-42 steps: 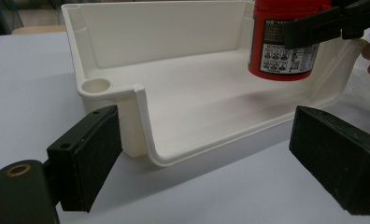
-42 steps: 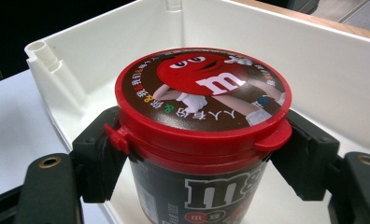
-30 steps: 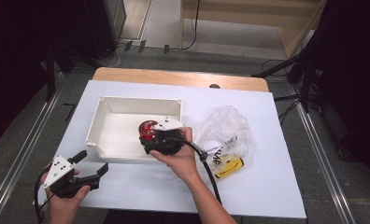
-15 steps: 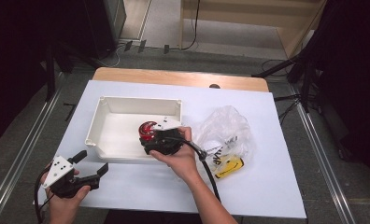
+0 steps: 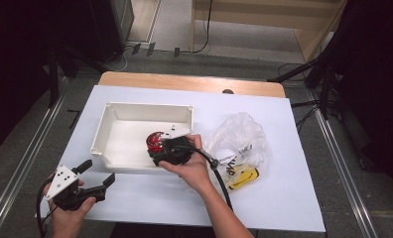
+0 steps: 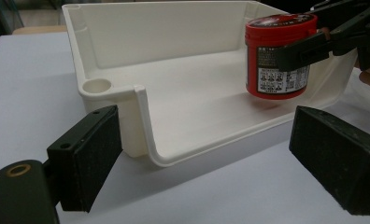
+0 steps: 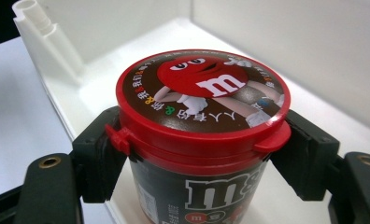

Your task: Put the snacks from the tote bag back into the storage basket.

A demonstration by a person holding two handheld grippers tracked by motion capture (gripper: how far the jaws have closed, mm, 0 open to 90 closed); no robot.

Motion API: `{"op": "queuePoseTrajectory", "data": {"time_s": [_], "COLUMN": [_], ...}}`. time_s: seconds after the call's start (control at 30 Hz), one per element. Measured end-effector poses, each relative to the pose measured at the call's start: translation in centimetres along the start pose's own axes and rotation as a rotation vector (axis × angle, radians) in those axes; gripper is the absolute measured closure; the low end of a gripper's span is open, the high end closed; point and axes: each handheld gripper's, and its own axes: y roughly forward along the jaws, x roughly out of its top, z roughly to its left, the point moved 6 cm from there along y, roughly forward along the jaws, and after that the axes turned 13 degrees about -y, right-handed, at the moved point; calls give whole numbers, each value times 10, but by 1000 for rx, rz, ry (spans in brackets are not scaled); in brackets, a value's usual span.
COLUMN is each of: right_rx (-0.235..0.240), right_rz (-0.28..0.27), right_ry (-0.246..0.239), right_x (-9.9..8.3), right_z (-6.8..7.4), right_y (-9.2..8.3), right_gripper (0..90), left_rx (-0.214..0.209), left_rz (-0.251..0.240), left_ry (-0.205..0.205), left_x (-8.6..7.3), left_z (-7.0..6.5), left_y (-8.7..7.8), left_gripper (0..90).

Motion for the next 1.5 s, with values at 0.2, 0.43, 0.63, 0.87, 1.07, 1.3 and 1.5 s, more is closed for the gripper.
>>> {"op": "queuePoseTrajectory", "data": {"time_s": [0.2,0.43,0.63,0.87,1.07,1.3,1.5], "right_rx": [22,30,24,10,6,2,-2], "right_rz": [16,29,50,73,73,57,41], "right_ry": [-24,-39,-58,-84,-80,-78,-57], "right_x": [0,-1,-3,-5,-4,-3,-2], "right_z": [2,2,2,2,2,3,0], "right_y": [1,2,3,5,5,3,0], "right_gripper": [260,260,259,258,248,233,222], "left_rx": [0,-1,1,5,5,4,3], "left_rz": [-1,0,0,0,2,-1,0], "left_ry": [-1,1,-1,-2,-2,-2,-1], "left_x": [0,0,0,0,0,0,0], "left_z": [0,0,0,0,0,0,0], "left_y": [0,0,1,1,1,0,0], "left_gripper": [95,95,95,95,95,96,95]}}
